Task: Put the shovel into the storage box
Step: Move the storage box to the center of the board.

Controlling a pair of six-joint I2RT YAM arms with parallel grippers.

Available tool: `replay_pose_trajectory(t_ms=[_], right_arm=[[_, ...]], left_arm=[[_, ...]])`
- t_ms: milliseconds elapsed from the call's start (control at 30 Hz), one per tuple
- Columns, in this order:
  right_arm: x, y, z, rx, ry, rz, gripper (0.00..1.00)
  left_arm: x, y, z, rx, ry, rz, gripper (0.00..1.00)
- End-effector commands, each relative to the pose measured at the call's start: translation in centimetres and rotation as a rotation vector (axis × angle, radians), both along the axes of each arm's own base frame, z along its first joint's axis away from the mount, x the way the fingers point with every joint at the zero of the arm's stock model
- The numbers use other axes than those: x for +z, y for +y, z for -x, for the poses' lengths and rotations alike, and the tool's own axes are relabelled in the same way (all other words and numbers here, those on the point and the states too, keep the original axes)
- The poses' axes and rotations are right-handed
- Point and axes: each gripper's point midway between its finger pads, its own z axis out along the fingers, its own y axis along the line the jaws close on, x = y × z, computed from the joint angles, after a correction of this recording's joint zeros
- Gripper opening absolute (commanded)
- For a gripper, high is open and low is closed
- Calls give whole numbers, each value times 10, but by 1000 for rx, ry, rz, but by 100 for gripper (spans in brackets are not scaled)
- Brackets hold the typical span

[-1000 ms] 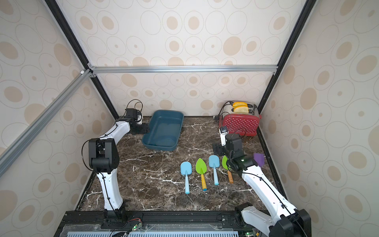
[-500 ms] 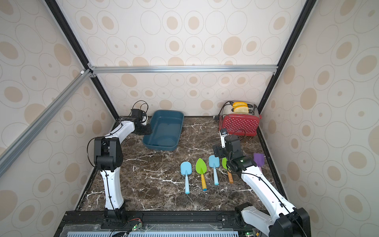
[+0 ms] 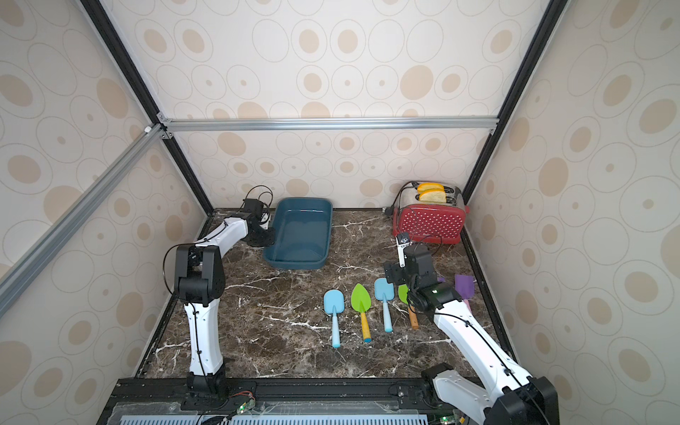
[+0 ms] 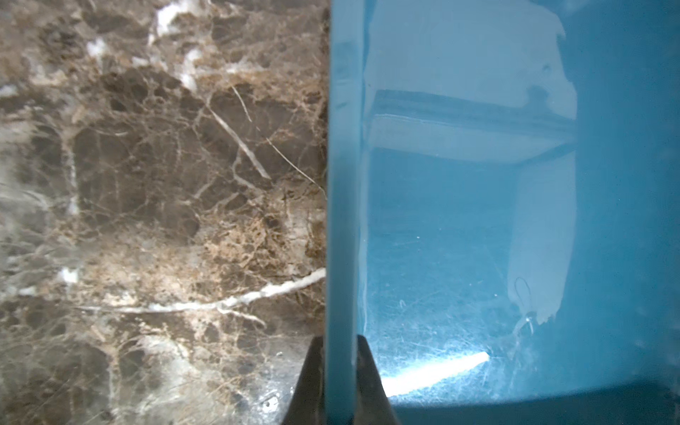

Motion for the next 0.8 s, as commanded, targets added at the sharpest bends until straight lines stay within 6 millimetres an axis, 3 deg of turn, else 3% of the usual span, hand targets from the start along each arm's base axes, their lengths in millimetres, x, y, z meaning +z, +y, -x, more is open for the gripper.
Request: replay_pose_trajectory(t_ms=[0, 500, 700, 767], right_arm=[[4, -2, 2, -6, -22, 0, 99], [0, 4, 2, 14, -7, -24, 99], [-5, 8, 3, 28, 15, -40, 99], [-7, 9, 3, 32, 24, -44, 99]], left_arm=[[-10, -4, 26, -25, 77, -19, 5], [-21, 6, 94, 12, 145, -65, 8], [-25, 4, 110, 17, 136, -62, 7], [-25, 3, 111, 17, 126, -62, 12]])
